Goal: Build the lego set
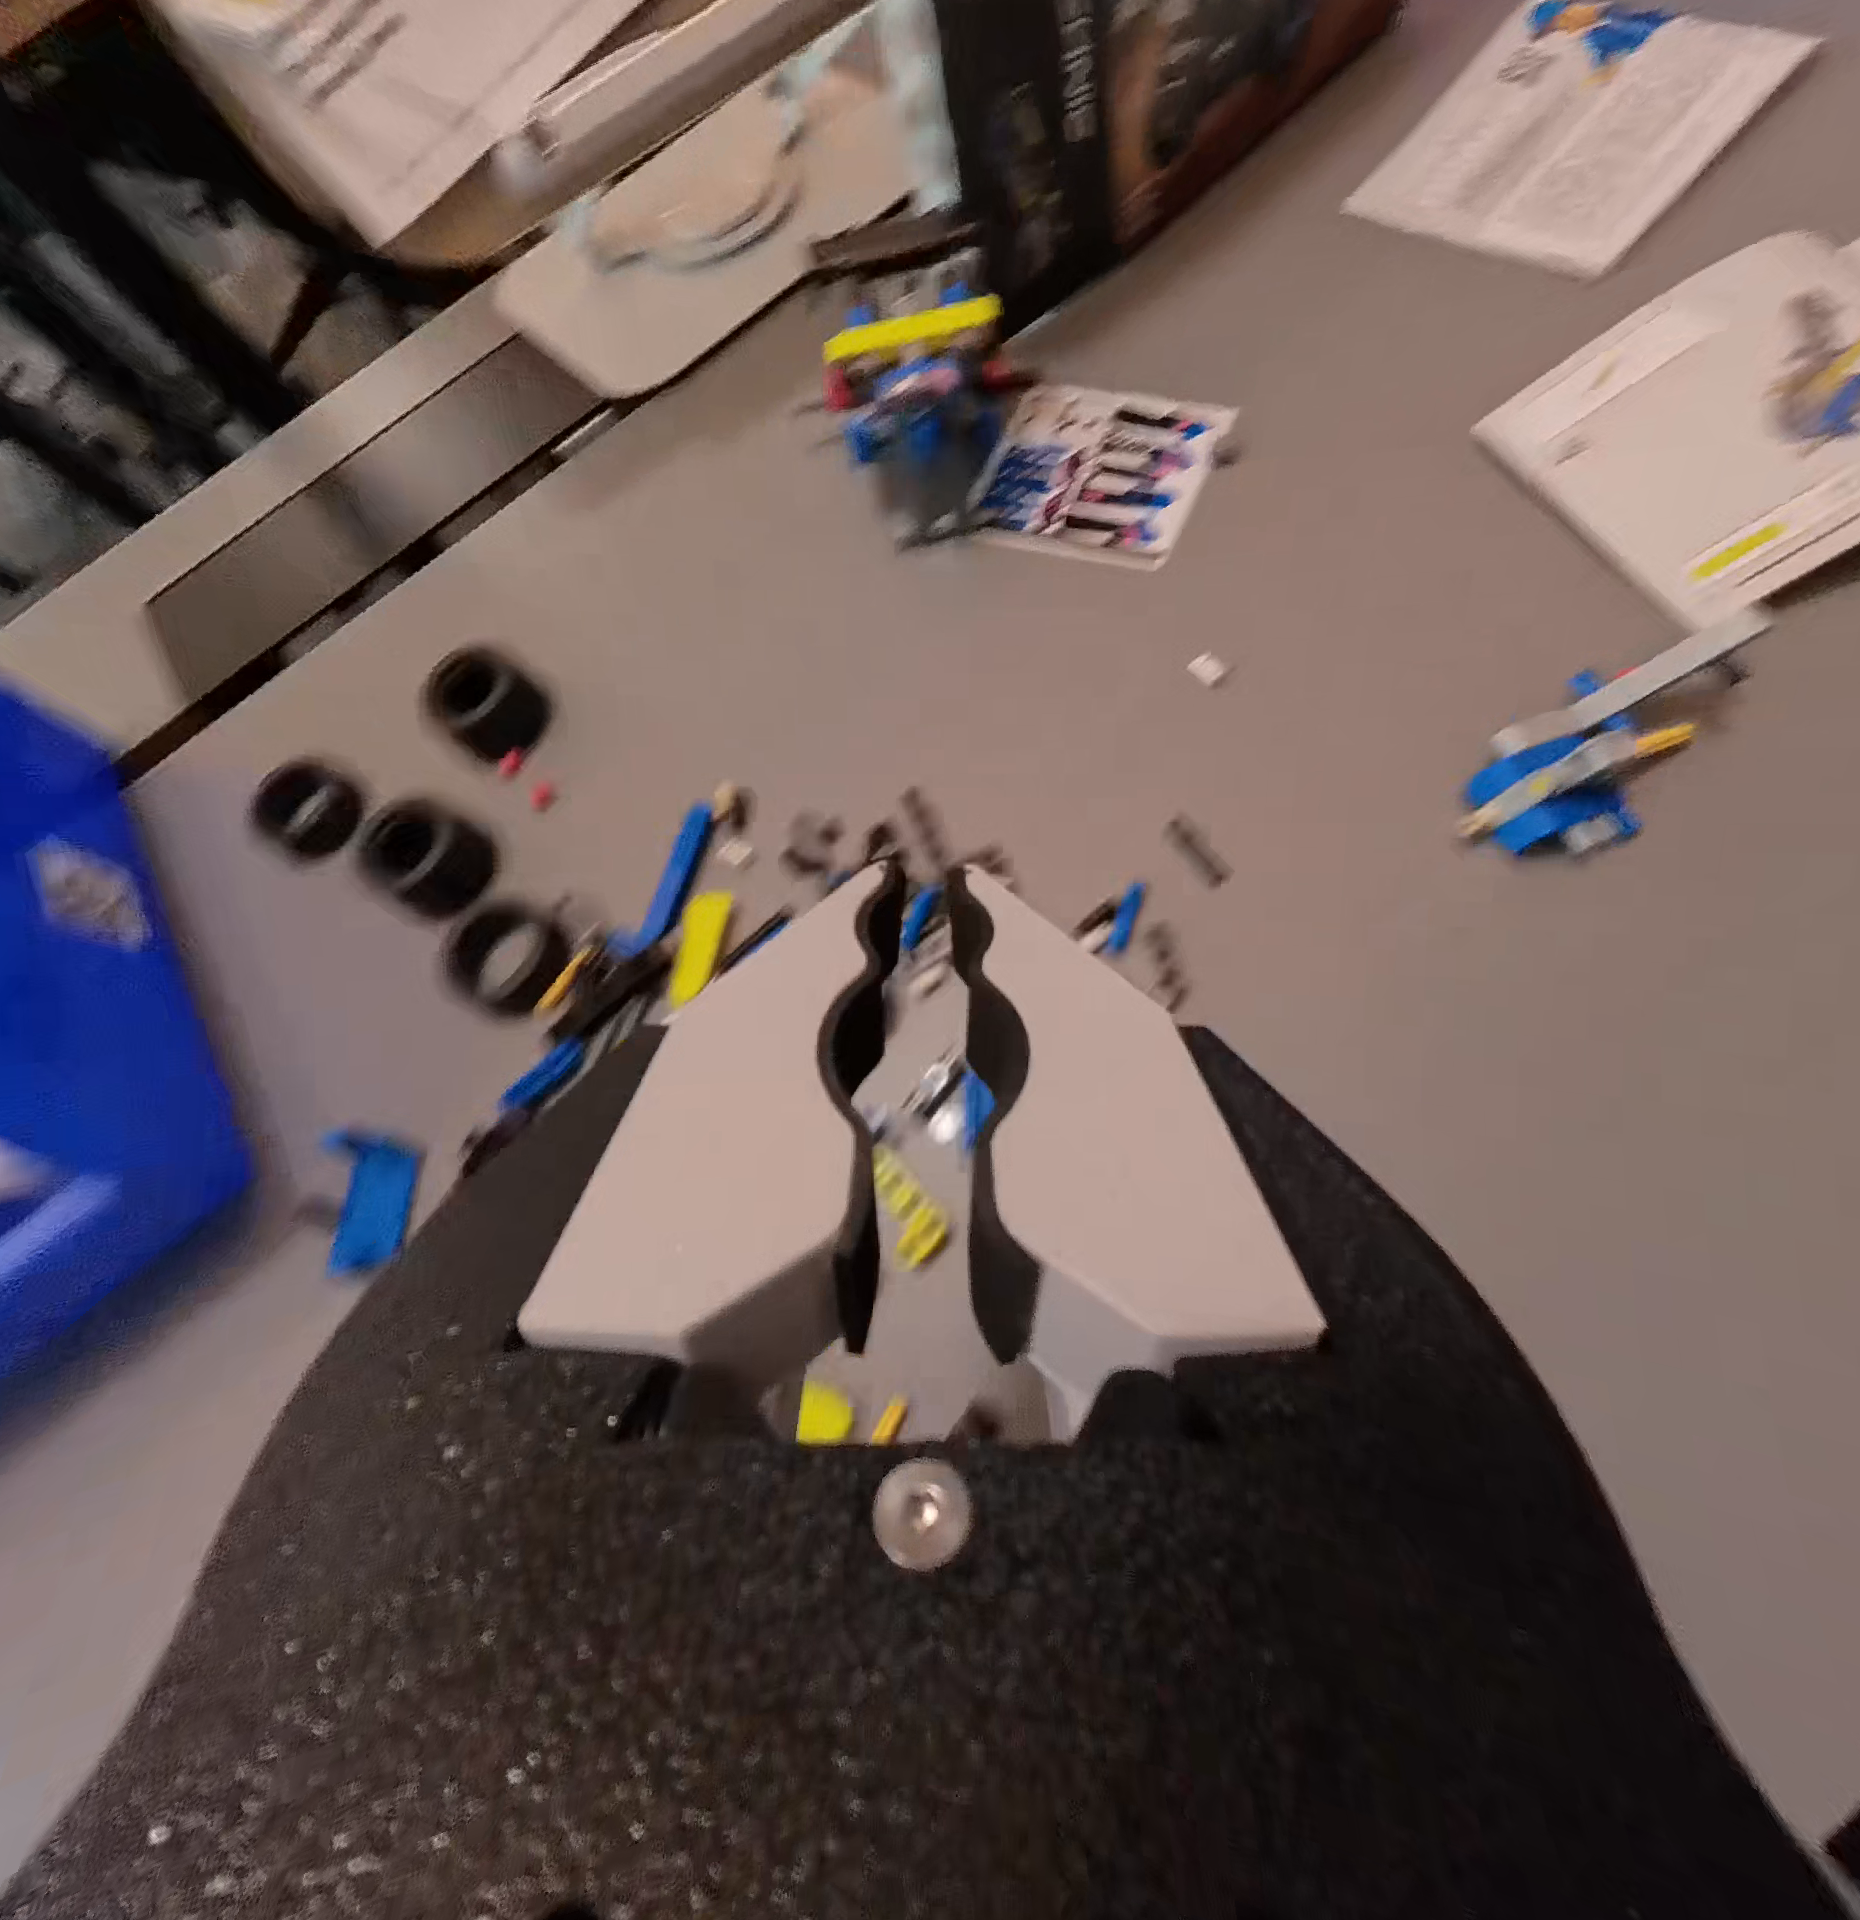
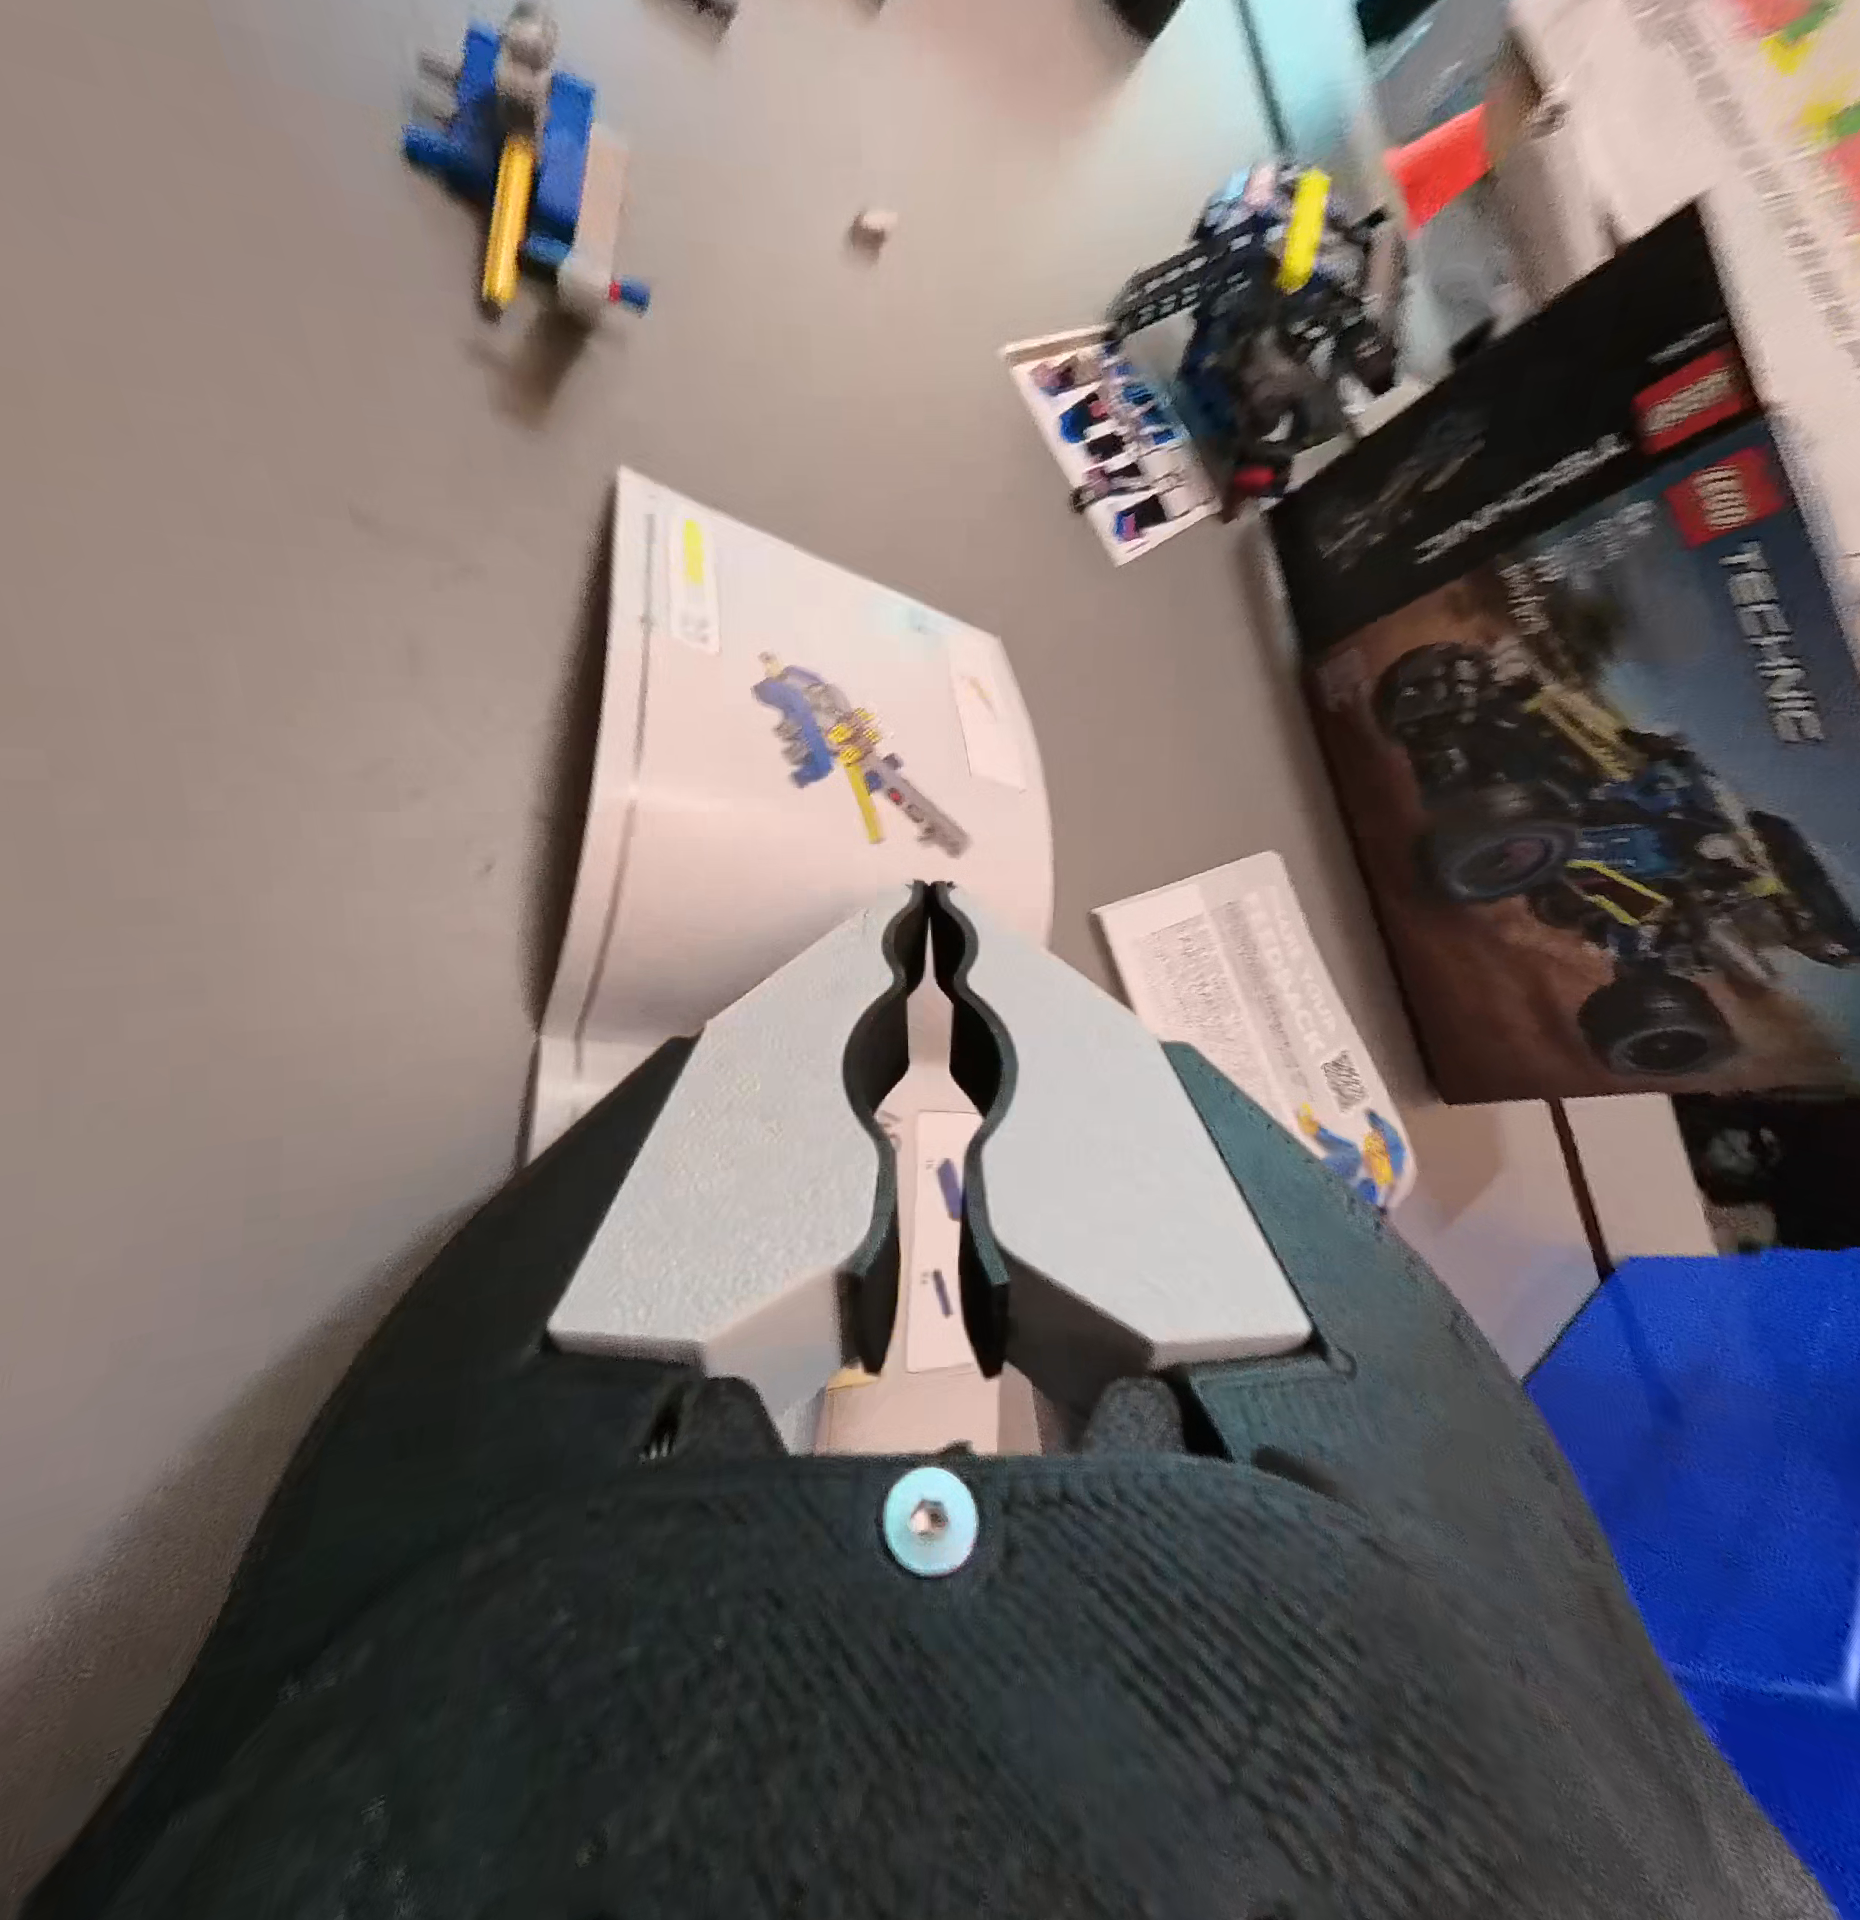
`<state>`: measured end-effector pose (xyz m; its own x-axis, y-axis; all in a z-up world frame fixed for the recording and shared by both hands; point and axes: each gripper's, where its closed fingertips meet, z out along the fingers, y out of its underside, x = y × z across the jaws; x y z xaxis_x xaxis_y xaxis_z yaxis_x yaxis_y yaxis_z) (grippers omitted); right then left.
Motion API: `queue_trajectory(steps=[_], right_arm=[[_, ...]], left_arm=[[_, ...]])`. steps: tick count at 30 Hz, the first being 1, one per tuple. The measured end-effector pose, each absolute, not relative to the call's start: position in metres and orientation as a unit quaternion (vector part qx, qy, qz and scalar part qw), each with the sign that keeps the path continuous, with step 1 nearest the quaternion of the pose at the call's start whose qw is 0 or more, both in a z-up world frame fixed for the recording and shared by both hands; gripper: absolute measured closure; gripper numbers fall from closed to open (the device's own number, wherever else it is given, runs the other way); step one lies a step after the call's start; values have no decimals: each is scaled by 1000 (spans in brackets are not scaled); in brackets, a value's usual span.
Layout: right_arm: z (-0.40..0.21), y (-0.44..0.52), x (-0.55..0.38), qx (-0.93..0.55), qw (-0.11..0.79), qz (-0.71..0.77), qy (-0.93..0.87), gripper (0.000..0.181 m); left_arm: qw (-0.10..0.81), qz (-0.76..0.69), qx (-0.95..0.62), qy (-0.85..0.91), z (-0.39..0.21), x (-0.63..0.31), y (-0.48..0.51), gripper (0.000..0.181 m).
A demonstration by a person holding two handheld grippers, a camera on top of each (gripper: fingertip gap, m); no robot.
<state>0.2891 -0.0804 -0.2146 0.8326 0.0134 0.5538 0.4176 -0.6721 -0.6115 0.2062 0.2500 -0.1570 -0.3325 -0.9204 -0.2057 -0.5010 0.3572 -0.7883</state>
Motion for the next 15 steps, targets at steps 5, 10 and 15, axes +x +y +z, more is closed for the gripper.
queue_trajectory(steps=[5, 10, 15], right_arm=[[-193, -92, 295, -854, 437, -271, -72, 178], [-184, -103, 298, -846, 445, -290, -38, 180], [-190, -99, 289, -850, 441, -286, -37, 181]], left_arm=[[296, -293, -506, 756, -177, 152, 307, 170], [234, -220, -479, 817, -219, 115, 324, 167], [188, -214, -424, 860, -243, 115, 314, 174]])
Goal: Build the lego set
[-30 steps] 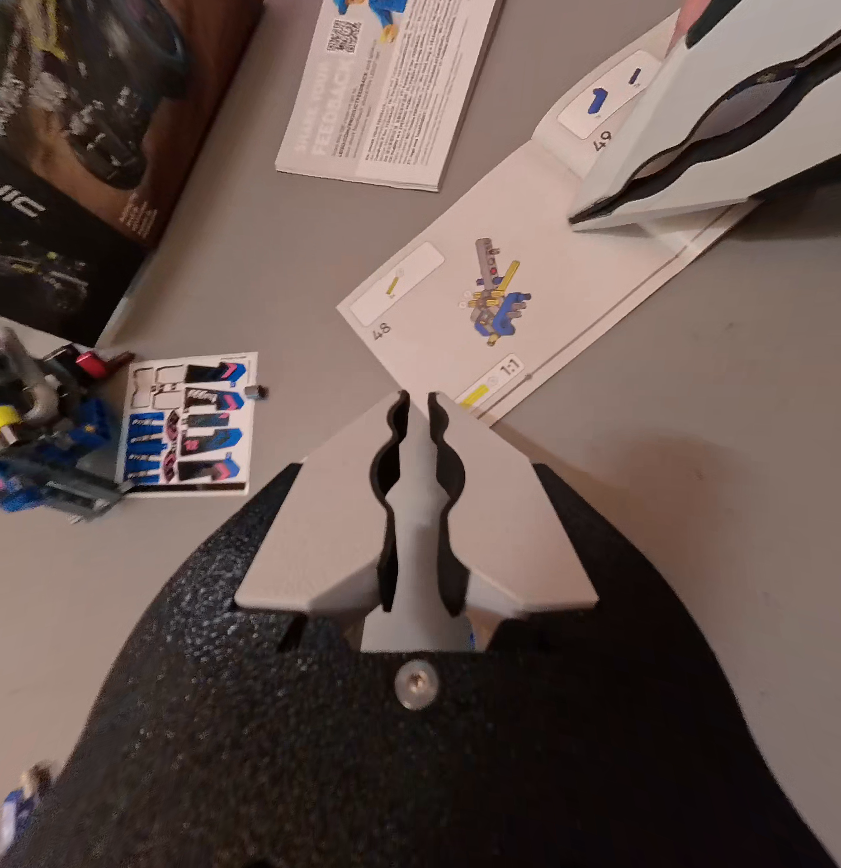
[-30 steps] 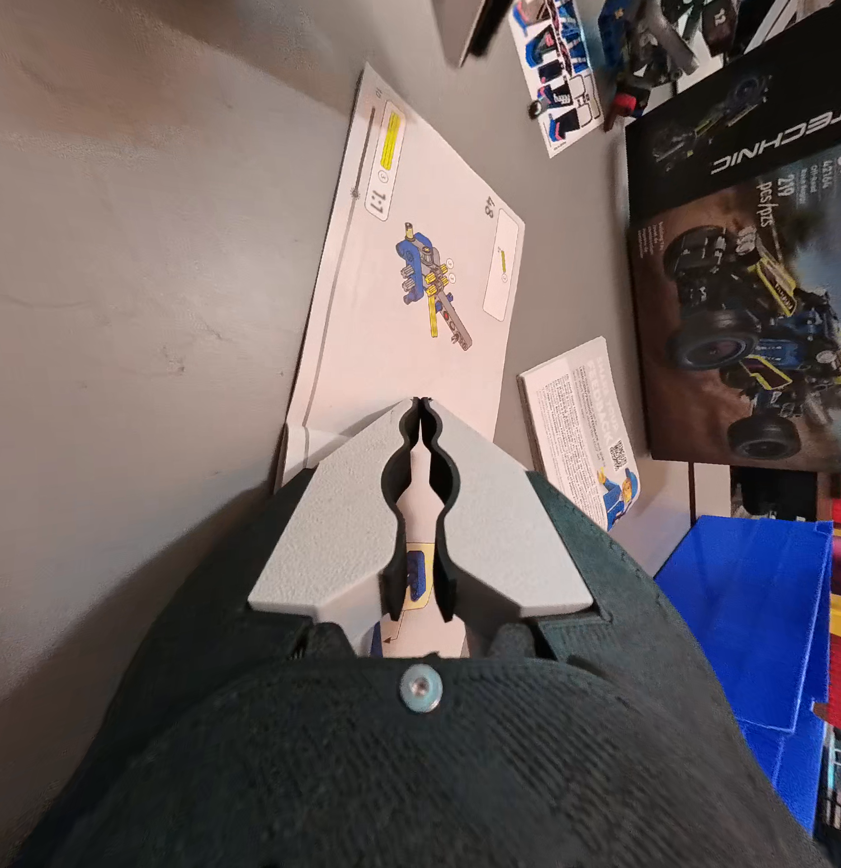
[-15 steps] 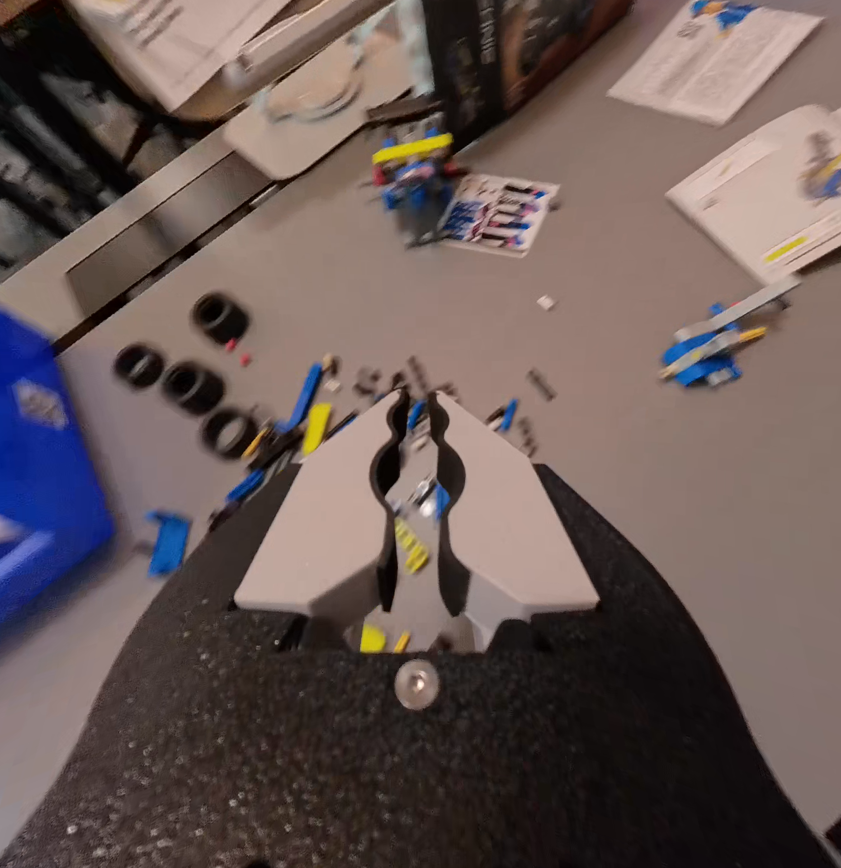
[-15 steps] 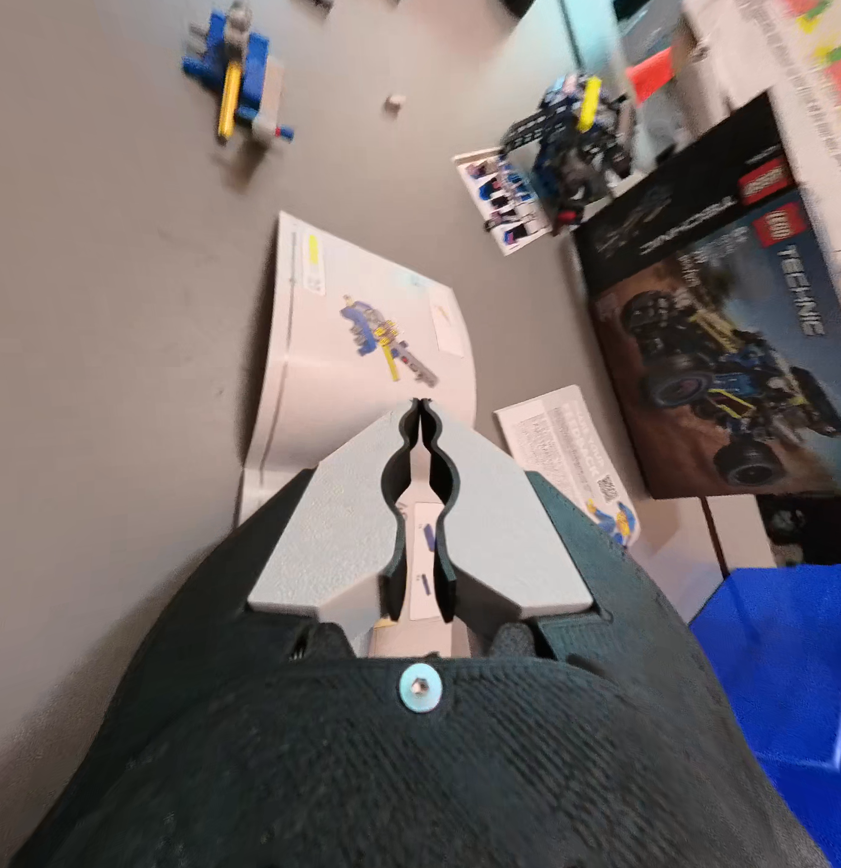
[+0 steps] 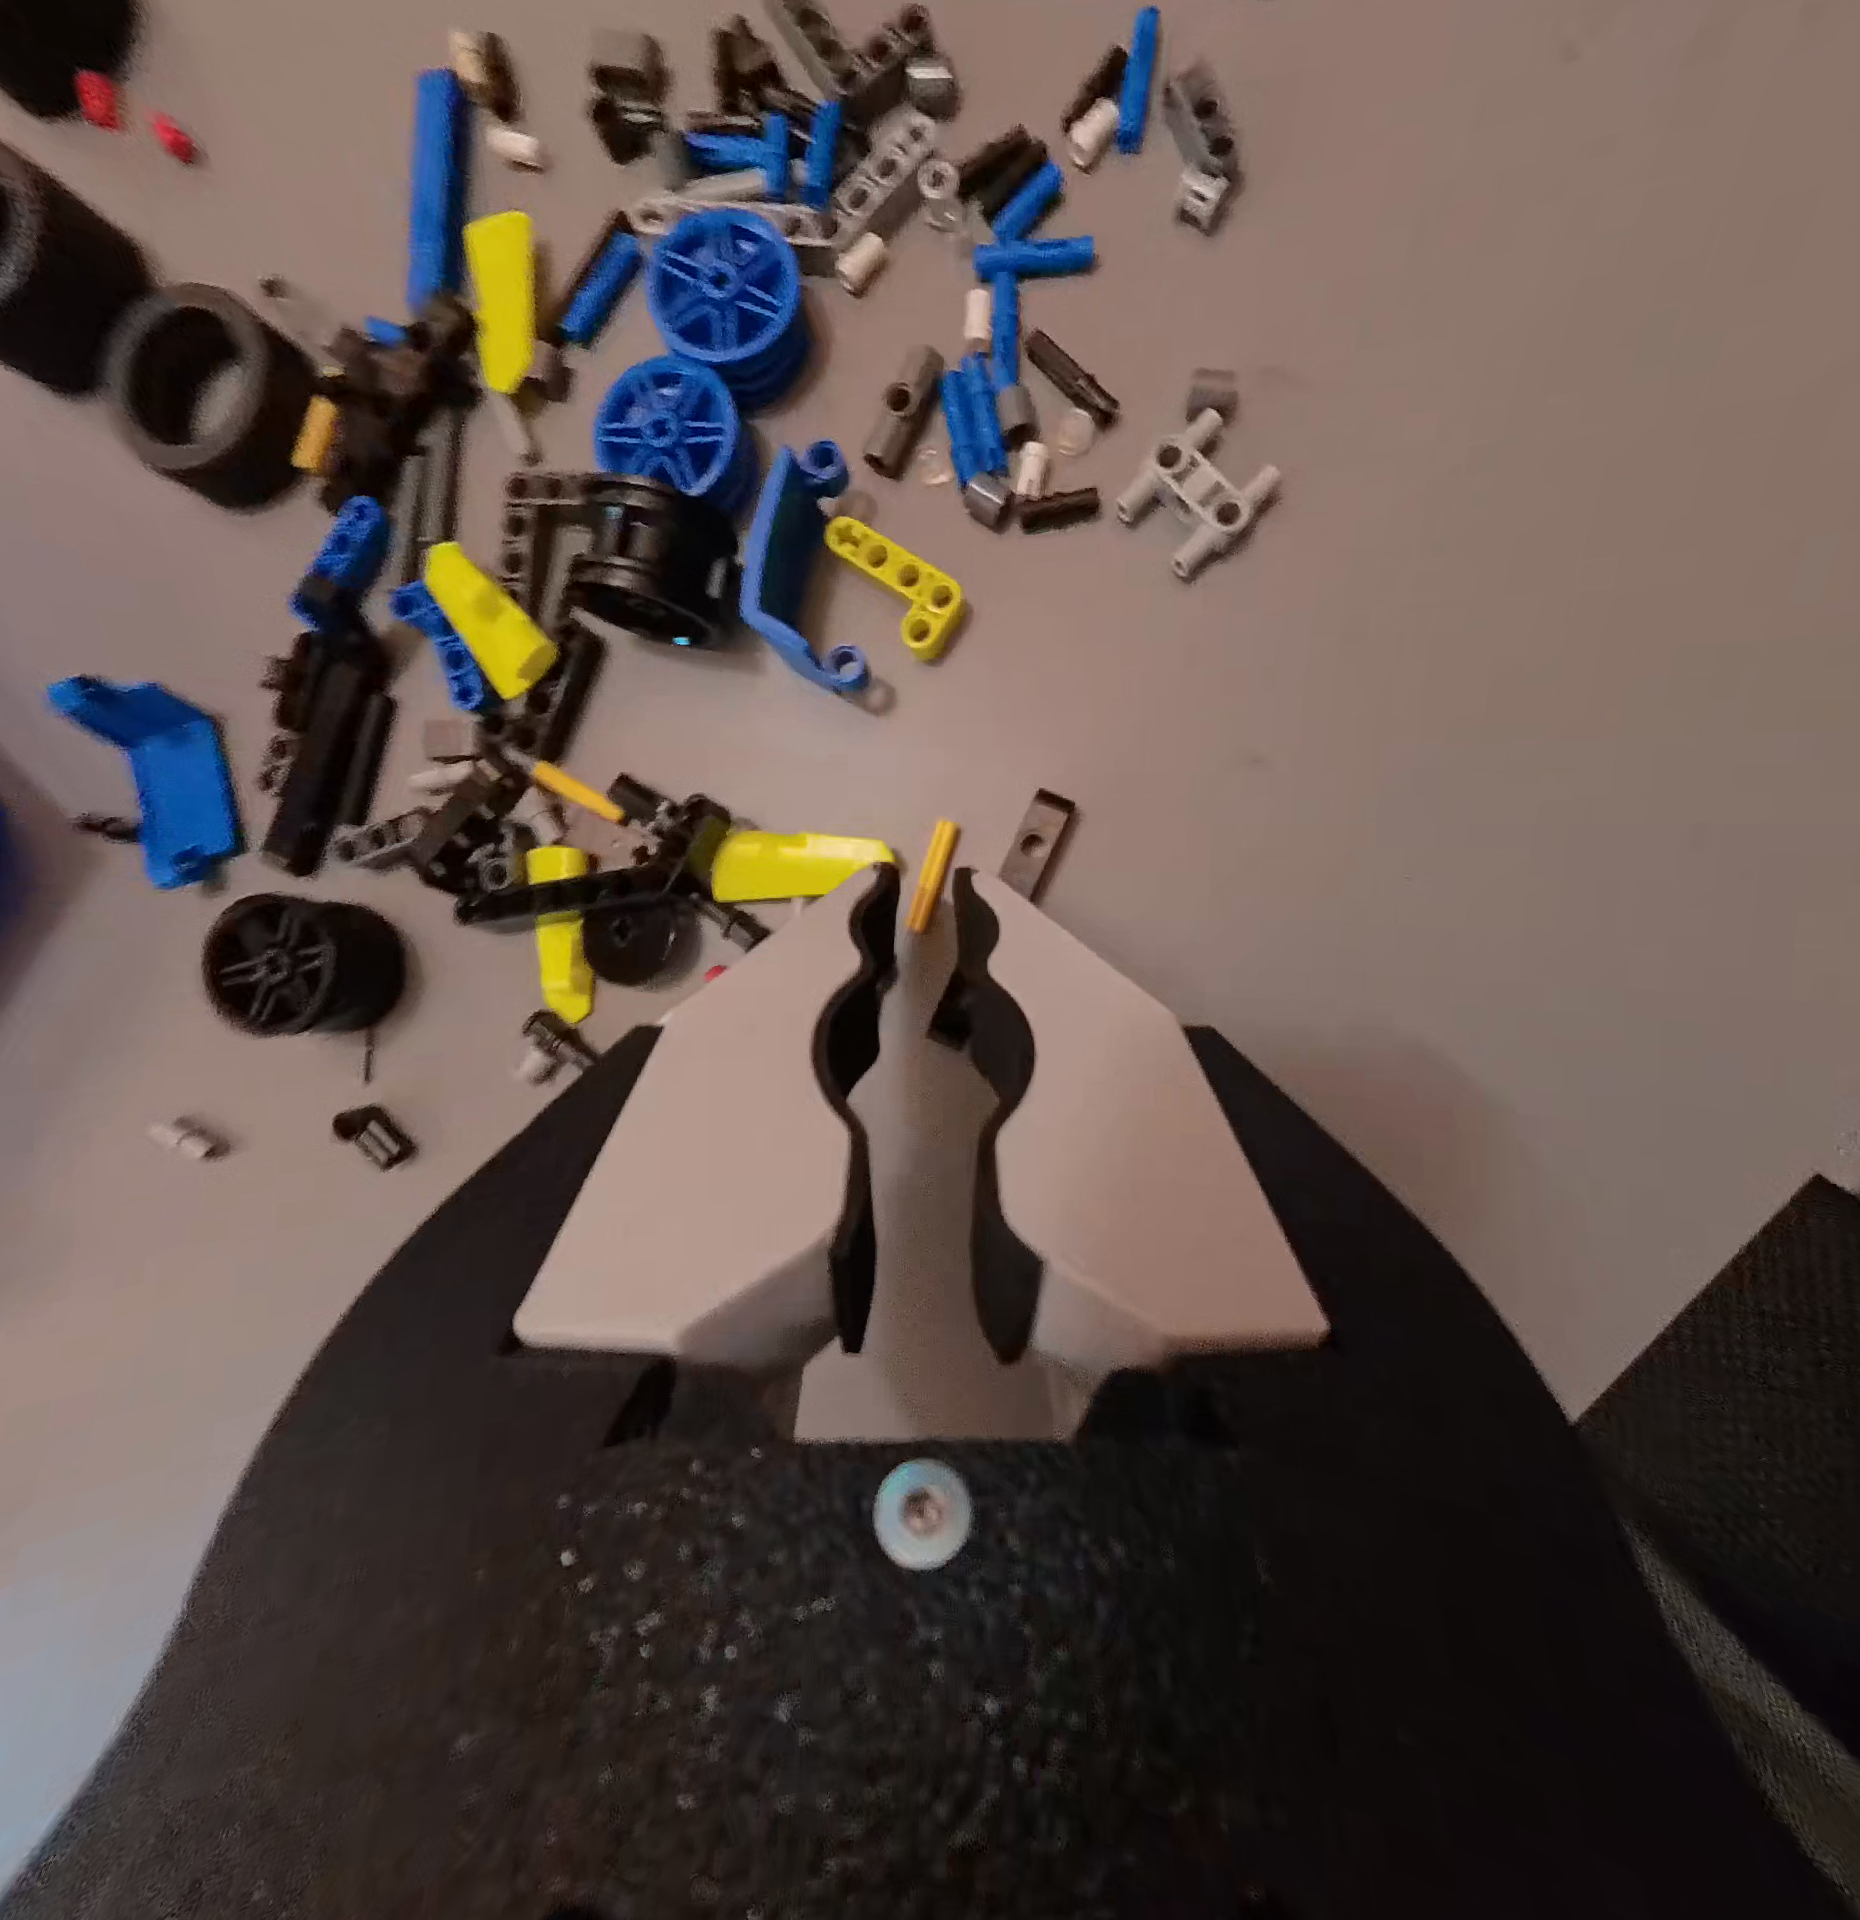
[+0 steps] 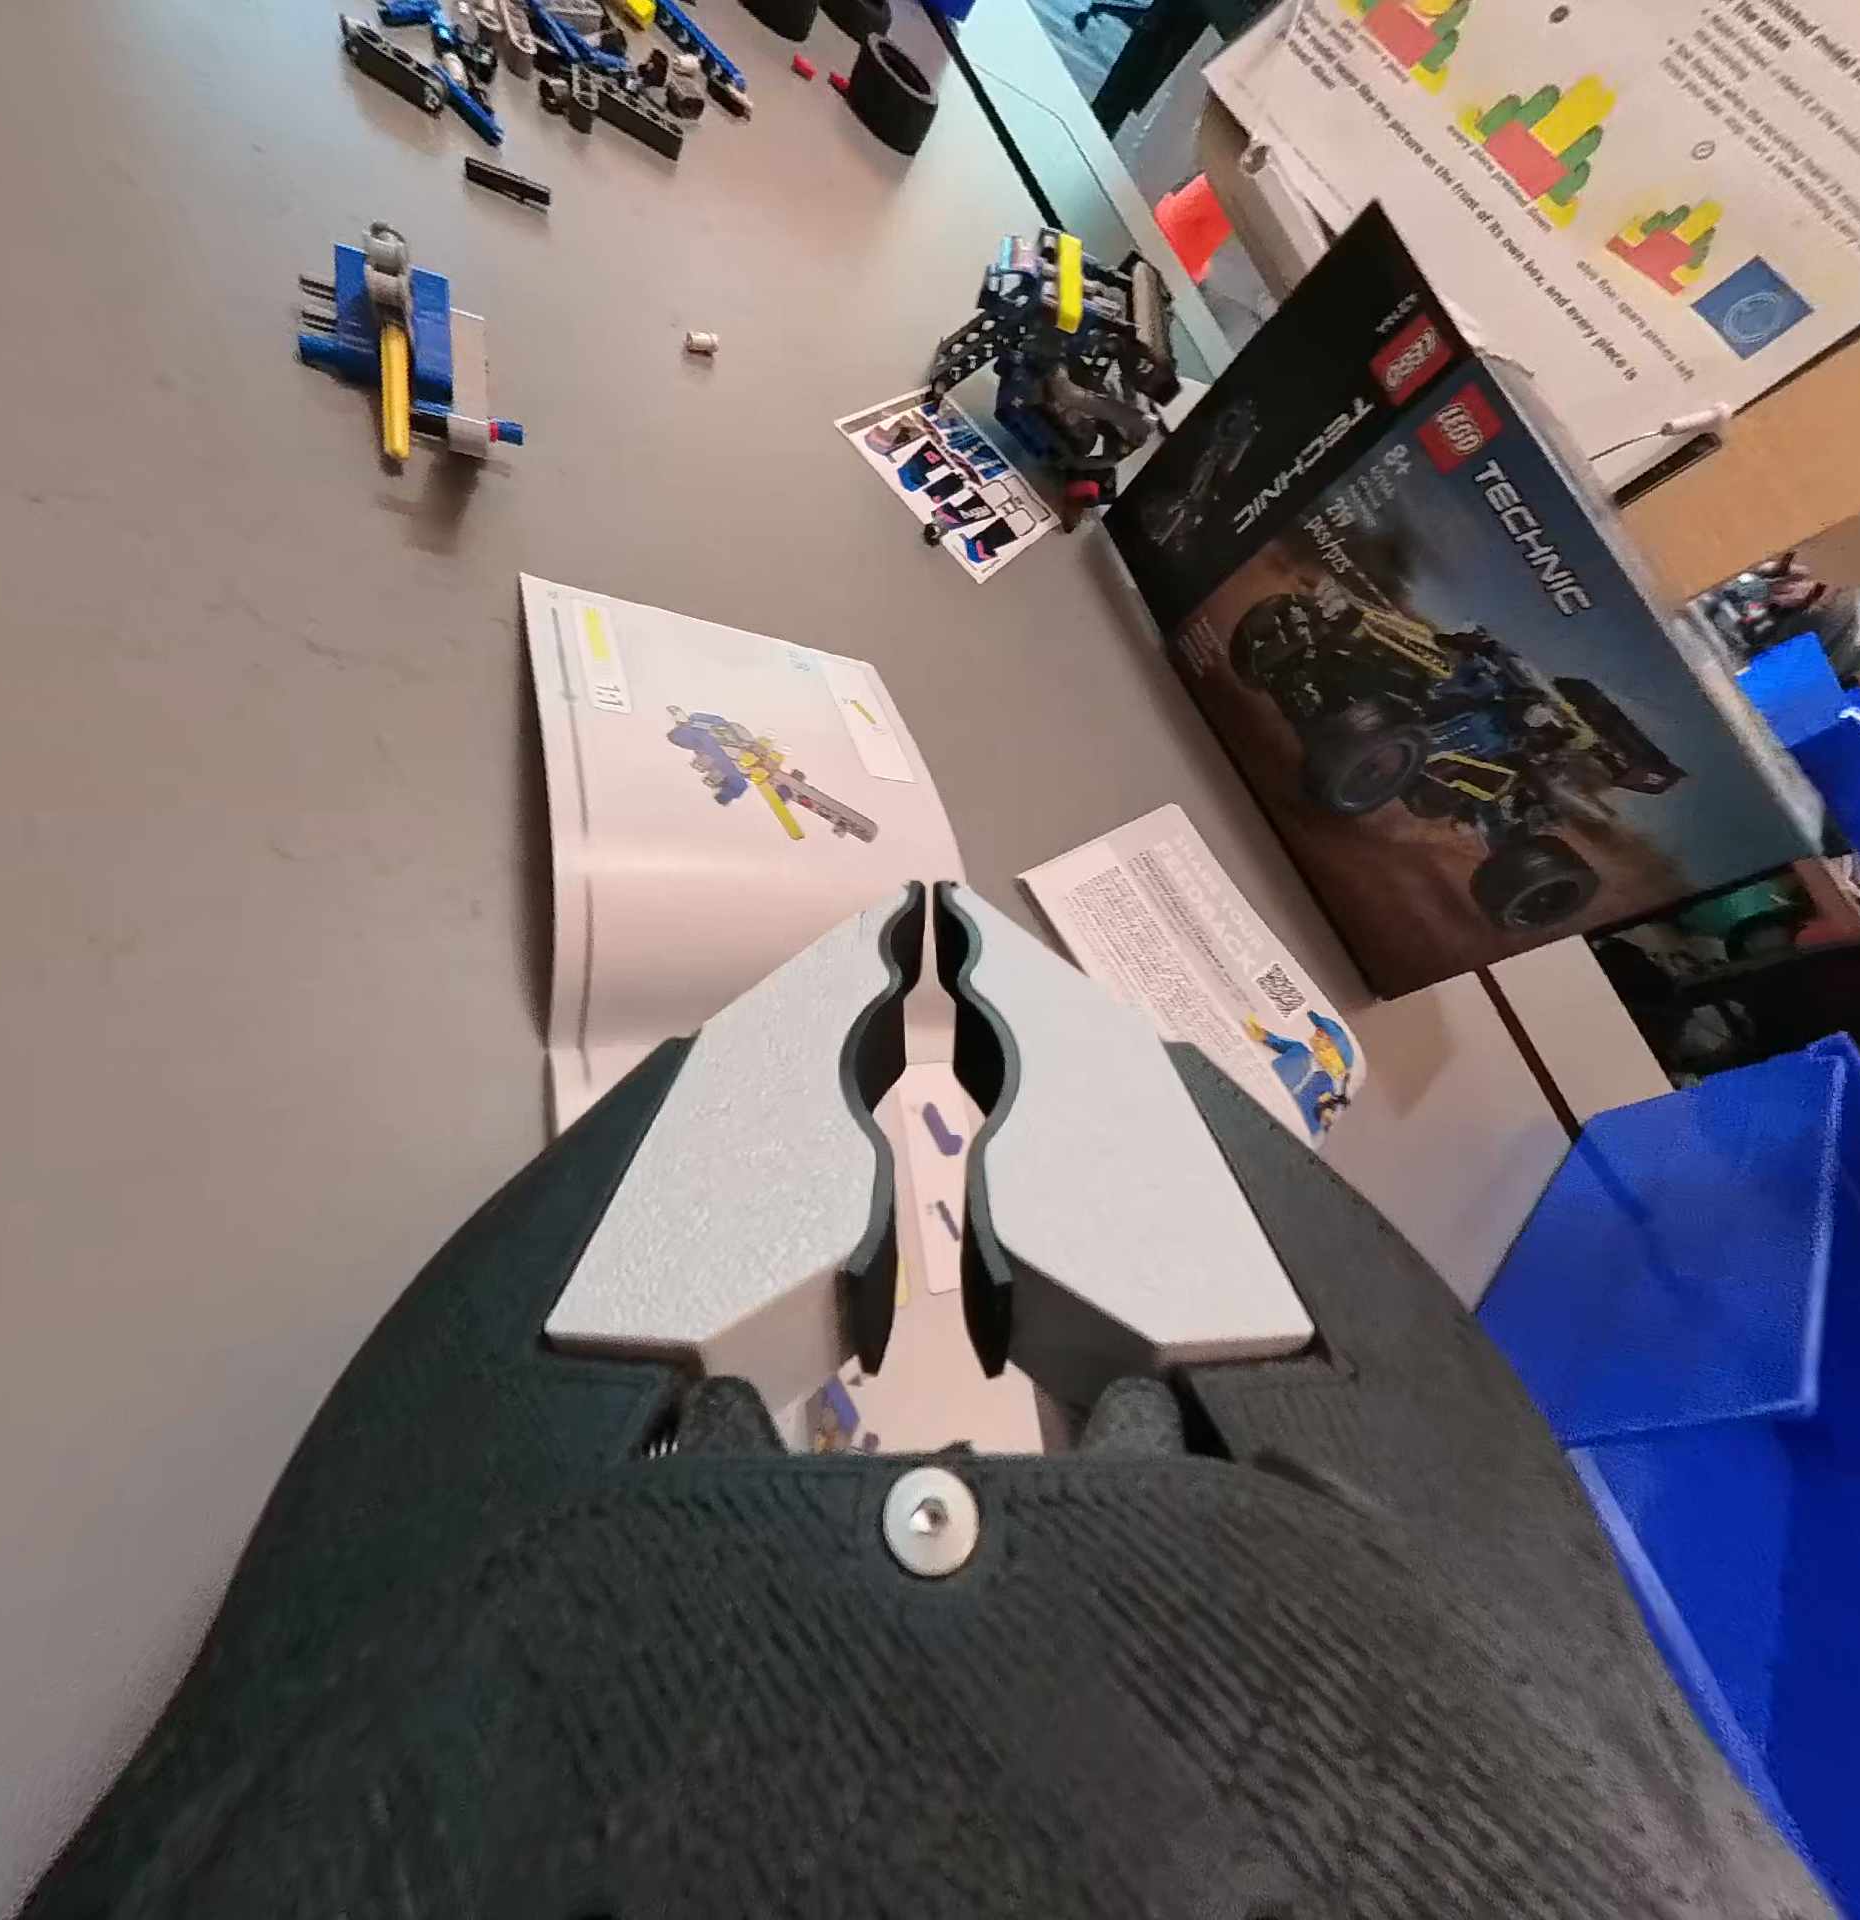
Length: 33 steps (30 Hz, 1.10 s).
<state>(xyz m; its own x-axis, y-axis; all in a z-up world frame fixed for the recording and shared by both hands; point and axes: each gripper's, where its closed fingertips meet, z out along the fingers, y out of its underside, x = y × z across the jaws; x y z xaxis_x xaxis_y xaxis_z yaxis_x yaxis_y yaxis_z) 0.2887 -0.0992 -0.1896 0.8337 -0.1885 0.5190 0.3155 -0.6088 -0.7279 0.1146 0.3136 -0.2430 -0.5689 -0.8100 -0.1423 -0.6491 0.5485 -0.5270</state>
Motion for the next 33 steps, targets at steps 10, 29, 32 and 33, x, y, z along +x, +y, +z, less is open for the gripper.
queue_trajectory(steps=[10, 29, 32, 33], right_arm=[[-200, -97, 286, -860, 428, -279, -23, 181], [-201, -73, 273, -859, 433, -269, -35, 181], [-198, -84, 276, -855, 438, -276, -18, 181], [-199, -88, 278, -856, 436, -279, -12, 181]], left_arm=[[144, -220, -397, 879, -256, 122, 313, 180], [147, -351, -212, 900, -253, 156, 124, 169], [159, -385, -231, 879, -231, 154, 141, 166], [170, -393, -242, 871, -222, 154, 152, 166]])
